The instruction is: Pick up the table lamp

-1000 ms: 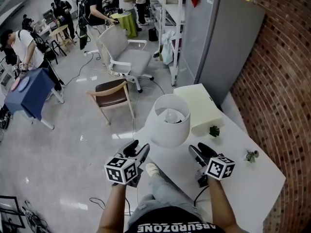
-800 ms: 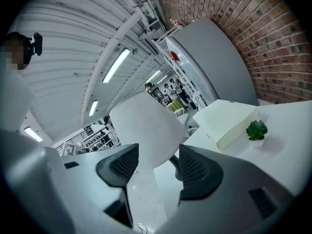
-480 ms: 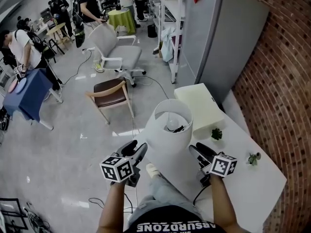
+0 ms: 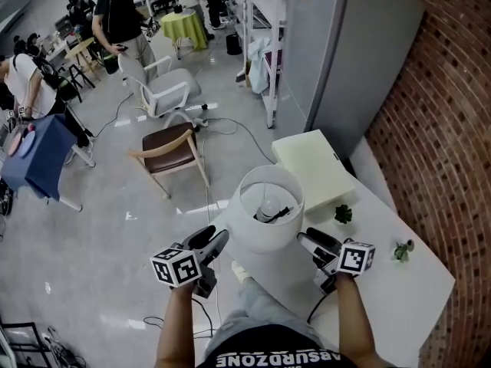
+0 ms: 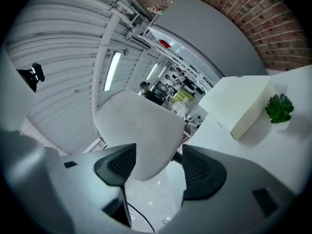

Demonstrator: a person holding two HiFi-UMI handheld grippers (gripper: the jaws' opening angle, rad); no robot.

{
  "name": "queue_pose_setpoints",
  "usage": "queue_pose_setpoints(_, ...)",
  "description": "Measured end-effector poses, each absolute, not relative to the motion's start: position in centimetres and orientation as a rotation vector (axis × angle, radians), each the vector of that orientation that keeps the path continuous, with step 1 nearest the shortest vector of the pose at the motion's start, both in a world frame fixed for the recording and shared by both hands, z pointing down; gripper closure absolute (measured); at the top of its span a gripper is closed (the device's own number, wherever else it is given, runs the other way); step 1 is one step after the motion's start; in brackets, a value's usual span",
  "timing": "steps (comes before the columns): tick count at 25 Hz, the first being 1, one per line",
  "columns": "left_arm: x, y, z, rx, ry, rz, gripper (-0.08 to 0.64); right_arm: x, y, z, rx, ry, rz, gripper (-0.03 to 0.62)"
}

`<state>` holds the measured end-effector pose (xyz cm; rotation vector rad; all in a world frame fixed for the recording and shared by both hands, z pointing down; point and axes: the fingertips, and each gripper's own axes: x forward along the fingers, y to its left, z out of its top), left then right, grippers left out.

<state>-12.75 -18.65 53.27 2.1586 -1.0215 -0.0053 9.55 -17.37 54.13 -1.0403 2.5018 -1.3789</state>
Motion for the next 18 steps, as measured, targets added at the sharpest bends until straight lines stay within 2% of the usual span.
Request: queue_pose_setpoints(18, -11.1, -20.3, 54.9, 1.998, -0.544, -0.225, 0.364, 8.8, -19.5, 54.1, -0.593, 2.321, -1.509, 0.301)
